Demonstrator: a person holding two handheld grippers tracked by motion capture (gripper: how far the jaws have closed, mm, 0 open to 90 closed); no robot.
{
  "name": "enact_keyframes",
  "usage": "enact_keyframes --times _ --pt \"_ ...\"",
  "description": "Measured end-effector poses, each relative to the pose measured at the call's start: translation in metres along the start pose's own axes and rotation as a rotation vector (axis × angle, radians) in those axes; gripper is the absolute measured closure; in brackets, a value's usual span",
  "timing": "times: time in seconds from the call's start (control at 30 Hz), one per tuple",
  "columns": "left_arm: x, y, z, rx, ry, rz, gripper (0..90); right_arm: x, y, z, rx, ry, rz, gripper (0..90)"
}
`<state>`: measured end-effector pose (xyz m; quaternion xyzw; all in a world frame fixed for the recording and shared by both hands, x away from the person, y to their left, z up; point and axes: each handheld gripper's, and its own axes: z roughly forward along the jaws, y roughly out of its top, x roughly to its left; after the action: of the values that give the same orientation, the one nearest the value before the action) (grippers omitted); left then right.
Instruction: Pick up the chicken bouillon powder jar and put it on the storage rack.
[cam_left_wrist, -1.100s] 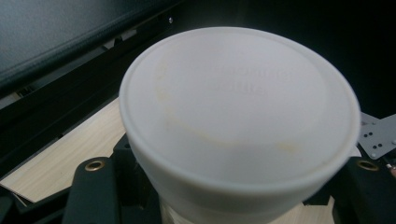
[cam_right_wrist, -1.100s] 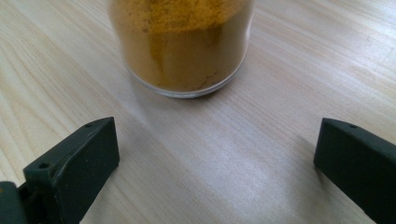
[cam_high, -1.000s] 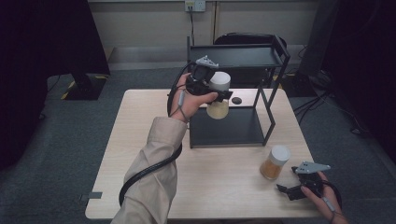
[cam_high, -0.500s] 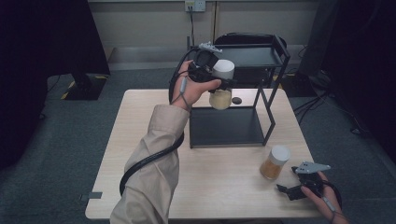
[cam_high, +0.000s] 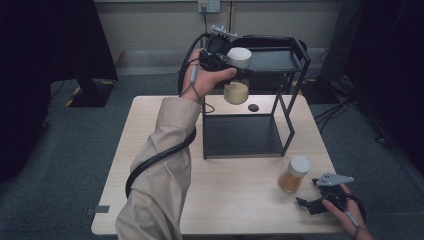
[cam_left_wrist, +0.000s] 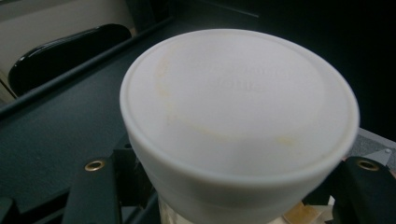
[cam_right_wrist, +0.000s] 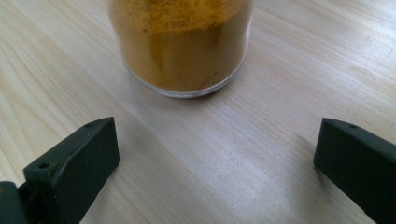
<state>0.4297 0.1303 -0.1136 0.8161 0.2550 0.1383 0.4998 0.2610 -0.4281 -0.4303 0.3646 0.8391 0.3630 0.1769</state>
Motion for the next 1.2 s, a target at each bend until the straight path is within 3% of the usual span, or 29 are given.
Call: enact_keyframes --times 0.4,0.67,0.83,1.2 --pt "0.006 0.028 -0.005 -0.013 0.017 0.001 34.8 0.0 0.0 0.0 0.0 0.0 0.0 0.0" --pt "0.019 0.039 0.0 -0.033 0.019 -0.012 34.7 0.0 0.0 0.0 -0.001 0.0 0.001 0.0" --pt "0.024 0.05 0.0 -0.03 0.042 -0.005 34.7 0.0 0.0 0.0 -0.001 0.001 0.0 0.0" --pt "0.041 0.053 0.013 -0.044 0.089 -0.017 34.7 -0.001 0.0 0.0 -0.001 0.003 -0.001 0.0"
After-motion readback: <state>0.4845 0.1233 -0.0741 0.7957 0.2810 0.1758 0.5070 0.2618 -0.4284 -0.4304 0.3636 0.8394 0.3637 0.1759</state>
